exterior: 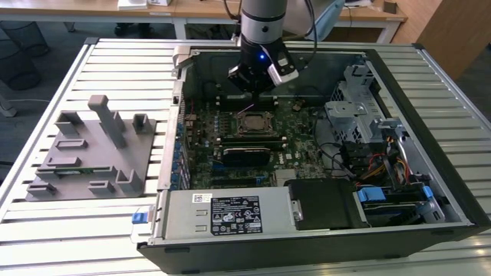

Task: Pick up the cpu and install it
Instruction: 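Install the first cpu locking lever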

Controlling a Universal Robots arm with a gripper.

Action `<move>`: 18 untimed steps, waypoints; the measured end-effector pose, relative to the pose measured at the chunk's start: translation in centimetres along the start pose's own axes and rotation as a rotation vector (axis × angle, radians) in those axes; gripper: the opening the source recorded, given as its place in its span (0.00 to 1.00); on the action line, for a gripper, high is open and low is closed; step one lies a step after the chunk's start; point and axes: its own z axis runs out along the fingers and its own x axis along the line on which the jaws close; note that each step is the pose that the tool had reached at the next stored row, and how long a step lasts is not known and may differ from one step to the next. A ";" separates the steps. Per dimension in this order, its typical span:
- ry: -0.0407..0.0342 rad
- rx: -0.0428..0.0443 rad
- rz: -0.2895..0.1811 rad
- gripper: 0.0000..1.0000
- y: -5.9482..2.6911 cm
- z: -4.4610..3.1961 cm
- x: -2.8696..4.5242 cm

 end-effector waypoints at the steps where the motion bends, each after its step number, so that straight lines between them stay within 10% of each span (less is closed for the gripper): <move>1: 0.0000 0.0000 0.000 0.11 0.00 0.12 -0.03; 18: 0.0017 -0.0013 -0.017 0.11 0.07 1.70 -1.29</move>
